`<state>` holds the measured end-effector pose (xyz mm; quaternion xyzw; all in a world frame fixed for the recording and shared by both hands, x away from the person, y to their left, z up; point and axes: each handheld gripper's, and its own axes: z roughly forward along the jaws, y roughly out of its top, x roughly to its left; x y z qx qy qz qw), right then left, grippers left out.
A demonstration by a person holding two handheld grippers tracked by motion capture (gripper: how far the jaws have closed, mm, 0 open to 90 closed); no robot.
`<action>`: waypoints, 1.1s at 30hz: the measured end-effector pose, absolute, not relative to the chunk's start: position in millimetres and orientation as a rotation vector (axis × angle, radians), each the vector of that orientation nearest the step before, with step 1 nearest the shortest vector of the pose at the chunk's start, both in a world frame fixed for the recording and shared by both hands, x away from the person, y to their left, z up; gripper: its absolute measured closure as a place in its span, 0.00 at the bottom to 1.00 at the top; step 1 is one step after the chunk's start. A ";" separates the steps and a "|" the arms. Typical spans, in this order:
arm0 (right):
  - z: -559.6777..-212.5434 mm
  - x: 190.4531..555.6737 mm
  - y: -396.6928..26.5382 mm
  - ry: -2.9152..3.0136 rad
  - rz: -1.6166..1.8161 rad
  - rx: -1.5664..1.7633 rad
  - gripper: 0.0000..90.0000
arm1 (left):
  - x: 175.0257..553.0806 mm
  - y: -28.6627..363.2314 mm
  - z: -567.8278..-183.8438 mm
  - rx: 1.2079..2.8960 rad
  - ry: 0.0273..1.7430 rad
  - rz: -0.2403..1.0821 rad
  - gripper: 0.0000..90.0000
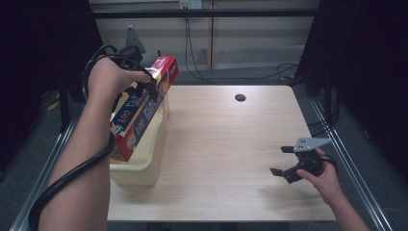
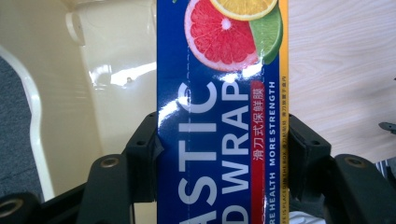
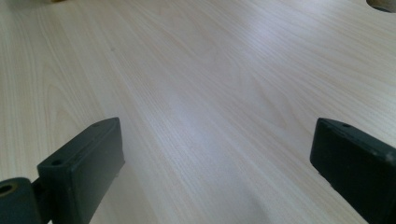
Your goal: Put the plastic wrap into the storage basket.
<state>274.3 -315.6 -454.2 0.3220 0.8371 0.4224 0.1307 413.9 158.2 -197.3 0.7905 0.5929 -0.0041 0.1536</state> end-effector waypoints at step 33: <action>-453.0 273.4 -314.7 2.436 1.238 0.939 0.03 | 407.4 184.0 -208.4 2.196 1.830 0.049 0.45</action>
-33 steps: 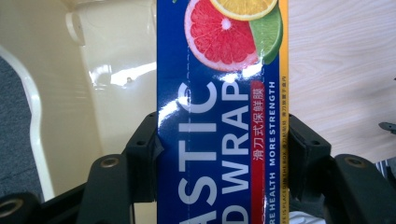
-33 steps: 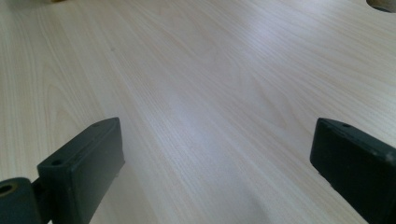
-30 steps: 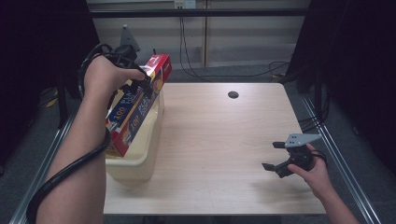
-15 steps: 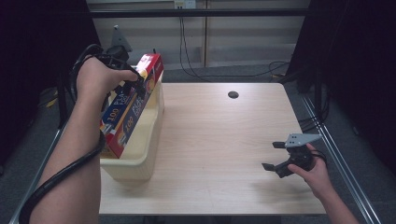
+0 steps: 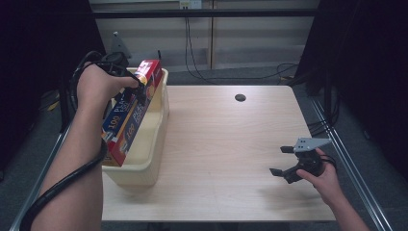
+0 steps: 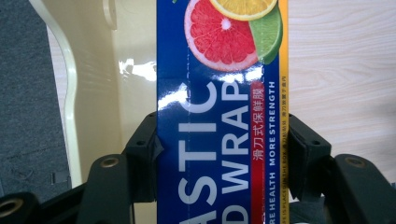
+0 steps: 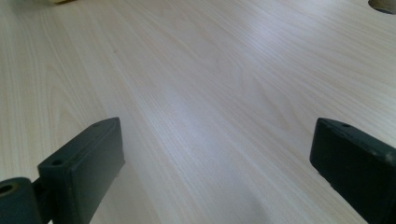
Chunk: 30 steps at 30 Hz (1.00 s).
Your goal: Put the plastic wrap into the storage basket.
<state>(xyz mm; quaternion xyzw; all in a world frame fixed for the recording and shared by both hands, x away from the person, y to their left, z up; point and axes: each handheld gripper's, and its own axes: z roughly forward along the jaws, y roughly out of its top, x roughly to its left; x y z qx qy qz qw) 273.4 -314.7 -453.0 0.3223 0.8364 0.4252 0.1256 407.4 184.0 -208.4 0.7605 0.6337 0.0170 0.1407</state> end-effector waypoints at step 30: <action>-452.3 272.8 -316.2 2.429 1.239 0.935 0.03 | 407.3 194.1 -235.4 2.167 1.883 0.044 0.45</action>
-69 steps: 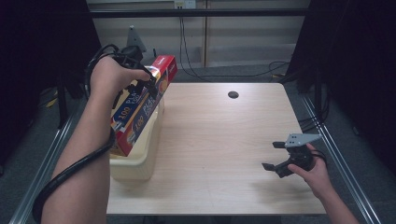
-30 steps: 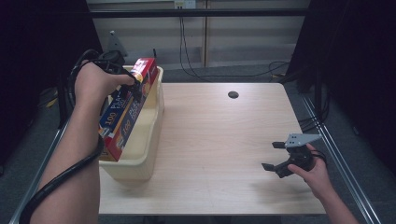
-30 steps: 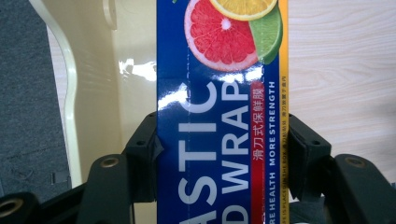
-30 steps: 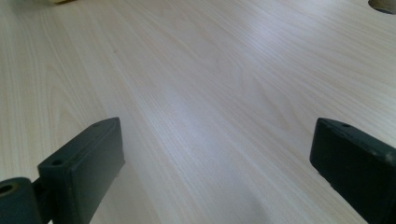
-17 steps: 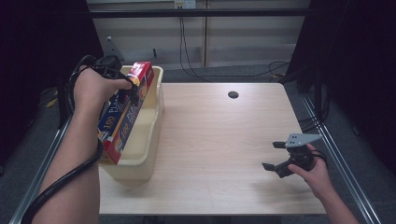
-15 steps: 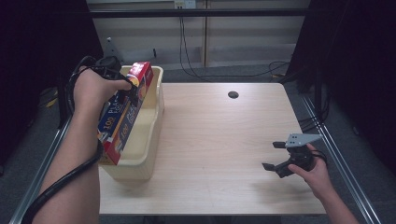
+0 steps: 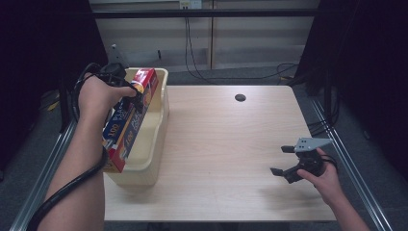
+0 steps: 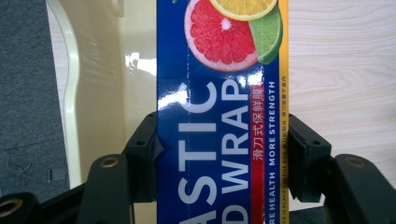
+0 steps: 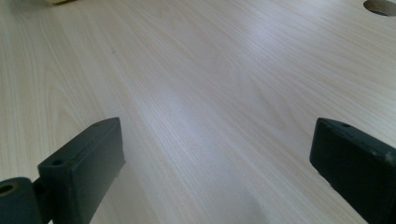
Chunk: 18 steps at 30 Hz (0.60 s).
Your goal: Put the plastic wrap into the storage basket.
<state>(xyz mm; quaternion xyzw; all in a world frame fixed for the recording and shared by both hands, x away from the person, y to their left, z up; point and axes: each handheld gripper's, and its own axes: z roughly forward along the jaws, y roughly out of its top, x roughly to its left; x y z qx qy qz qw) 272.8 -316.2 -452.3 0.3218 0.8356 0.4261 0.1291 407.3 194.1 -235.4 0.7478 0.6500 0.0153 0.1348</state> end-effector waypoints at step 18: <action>-452.1 272.3 -315.5 2.424 1.245 0.937 0.03 | 405.6 201.4 -253.0 2.165 1.896 0.005 0.45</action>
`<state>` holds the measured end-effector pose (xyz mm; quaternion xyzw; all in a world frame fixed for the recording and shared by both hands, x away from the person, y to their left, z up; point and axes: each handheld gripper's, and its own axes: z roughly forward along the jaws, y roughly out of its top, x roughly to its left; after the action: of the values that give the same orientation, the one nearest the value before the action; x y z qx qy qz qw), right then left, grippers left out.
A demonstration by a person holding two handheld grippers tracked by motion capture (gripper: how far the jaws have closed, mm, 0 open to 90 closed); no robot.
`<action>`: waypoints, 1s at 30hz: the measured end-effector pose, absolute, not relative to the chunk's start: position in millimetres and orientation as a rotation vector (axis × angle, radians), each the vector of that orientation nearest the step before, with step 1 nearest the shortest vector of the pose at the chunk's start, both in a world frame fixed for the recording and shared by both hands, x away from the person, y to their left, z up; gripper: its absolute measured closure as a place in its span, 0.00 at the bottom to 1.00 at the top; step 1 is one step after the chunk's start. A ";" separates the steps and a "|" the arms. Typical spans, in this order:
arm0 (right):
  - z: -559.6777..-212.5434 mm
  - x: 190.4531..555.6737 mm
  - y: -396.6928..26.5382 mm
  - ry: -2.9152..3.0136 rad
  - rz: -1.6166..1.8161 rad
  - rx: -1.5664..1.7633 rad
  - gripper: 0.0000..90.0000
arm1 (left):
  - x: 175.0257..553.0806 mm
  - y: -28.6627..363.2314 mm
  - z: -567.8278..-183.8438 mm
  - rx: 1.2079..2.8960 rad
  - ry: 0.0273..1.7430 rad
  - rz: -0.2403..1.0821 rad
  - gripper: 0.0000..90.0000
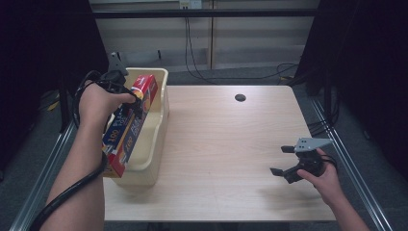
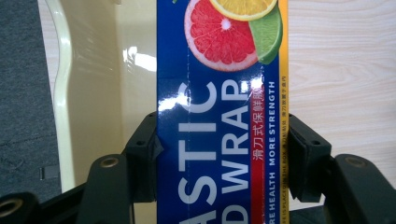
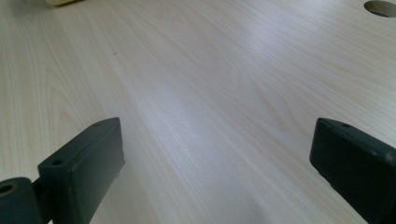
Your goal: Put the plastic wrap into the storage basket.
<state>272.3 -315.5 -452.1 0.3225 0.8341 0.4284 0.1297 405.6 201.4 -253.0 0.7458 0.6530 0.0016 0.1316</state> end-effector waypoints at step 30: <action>-452.0 272.0 -315.4 2.415 1.243 0.937 0.03 | 405.1 212.4 -287.5 2.178 1.931 -0.052 0.45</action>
<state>272.0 -315.4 -452.0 0.3231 0.8330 0.4288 0.1336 405.1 212.4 -287.5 0.7432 0.6589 -0.0176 0.1153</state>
